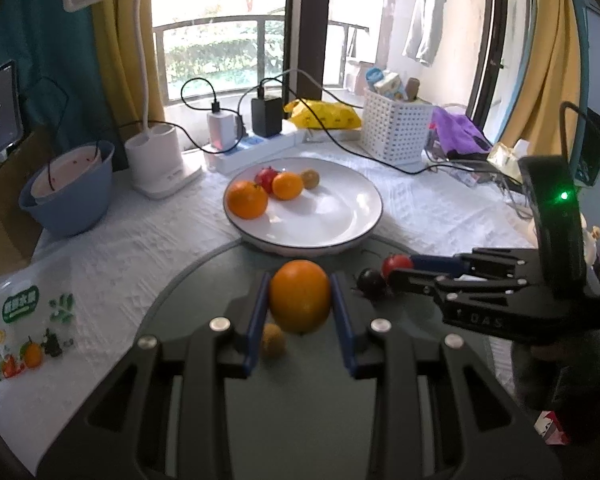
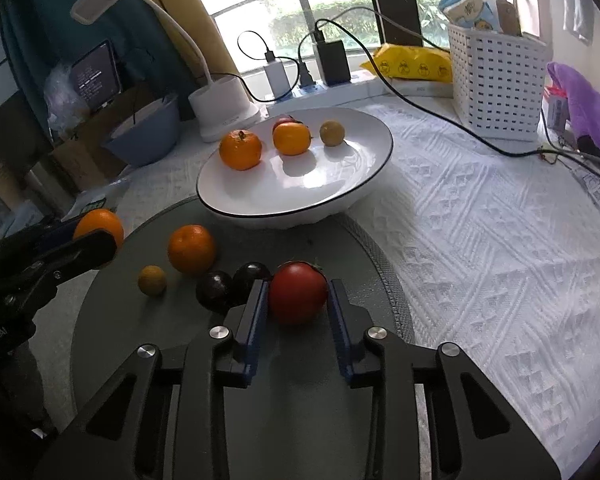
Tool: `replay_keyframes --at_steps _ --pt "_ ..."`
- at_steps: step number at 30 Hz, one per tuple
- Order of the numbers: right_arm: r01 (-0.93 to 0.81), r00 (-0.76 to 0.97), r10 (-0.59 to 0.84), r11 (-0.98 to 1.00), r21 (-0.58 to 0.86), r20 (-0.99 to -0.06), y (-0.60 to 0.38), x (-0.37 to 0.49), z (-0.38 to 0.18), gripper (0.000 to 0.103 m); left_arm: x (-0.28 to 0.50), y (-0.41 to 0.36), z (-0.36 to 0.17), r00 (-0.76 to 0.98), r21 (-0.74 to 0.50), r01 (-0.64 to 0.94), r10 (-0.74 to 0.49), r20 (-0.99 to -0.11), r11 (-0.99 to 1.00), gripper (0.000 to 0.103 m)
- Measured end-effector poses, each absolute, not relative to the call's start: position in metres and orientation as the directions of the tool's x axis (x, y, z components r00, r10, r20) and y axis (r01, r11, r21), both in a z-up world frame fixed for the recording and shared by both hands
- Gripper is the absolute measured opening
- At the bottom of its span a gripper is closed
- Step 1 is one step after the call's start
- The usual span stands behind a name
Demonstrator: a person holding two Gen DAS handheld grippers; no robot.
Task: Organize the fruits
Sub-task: 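Carry the orange and red tomato into the white plate and open both tools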
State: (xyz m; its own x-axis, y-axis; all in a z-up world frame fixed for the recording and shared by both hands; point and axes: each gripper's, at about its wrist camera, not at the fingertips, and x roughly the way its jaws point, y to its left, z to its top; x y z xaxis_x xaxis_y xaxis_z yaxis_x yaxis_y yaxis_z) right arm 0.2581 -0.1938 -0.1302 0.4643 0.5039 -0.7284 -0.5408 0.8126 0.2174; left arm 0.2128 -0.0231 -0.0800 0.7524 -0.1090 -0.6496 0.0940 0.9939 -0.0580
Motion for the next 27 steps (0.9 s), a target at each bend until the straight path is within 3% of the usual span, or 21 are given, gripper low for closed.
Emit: replay_keyframes --at_steps 27 --pt "-0.553 0.563 0.507 0.818 0.158 -0.653 -0.189 0.255 -0.084 0.032 0.235 -0.022 -0.06 0.781 -0.022 0.158 -0.138 -0.609 0.987 0.032"
